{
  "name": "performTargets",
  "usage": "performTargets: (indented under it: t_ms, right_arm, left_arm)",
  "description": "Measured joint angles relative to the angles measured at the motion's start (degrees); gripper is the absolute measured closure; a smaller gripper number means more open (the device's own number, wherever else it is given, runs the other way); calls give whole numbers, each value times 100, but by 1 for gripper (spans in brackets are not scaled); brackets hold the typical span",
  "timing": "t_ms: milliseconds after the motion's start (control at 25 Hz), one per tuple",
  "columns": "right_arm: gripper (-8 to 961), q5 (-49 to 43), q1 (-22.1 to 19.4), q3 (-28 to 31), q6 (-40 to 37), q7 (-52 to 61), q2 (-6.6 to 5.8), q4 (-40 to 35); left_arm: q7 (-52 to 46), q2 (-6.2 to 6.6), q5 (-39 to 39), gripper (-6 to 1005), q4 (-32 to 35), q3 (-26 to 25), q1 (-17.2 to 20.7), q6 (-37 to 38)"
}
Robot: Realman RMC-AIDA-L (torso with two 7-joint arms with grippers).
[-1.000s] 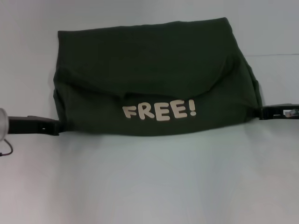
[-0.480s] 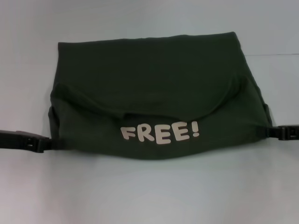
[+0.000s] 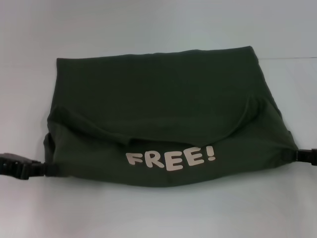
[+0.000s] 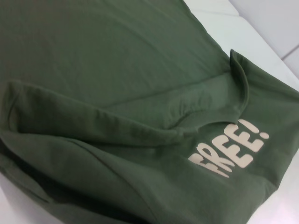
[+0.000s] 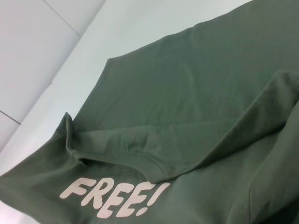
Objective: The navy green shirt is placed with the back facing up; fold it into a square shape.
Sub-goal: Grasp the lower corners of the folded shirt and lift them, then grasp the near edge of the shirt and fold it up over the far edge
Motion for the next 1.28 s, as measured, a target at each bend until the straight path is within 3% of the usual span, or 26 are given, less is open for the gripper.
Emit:
performTargets:
  t_ms: [400, 680, 840, 1280]
  right_arm:
    - [898, 2, -381, 706, -671, -245, -83, -13]
    - [898, 6, -243, 1109, -725, -403, -89, 27]
    - [898, 129, 14, 1259, -502, -451, -71, 55]
    - [897, 374, 945, 1228, 904, -414, 67, 80]
  left_arm:
    - [21, 61, 70, 981, 197, -264, 85, 522]
    - [50, 97, -457, 981, 160, -482, 20, 467]
    - [31, 97, -1025, 981, 91, -577, -42, -27]
    - [306, 21, -1458, 981, -526, -494, -485, -1796]
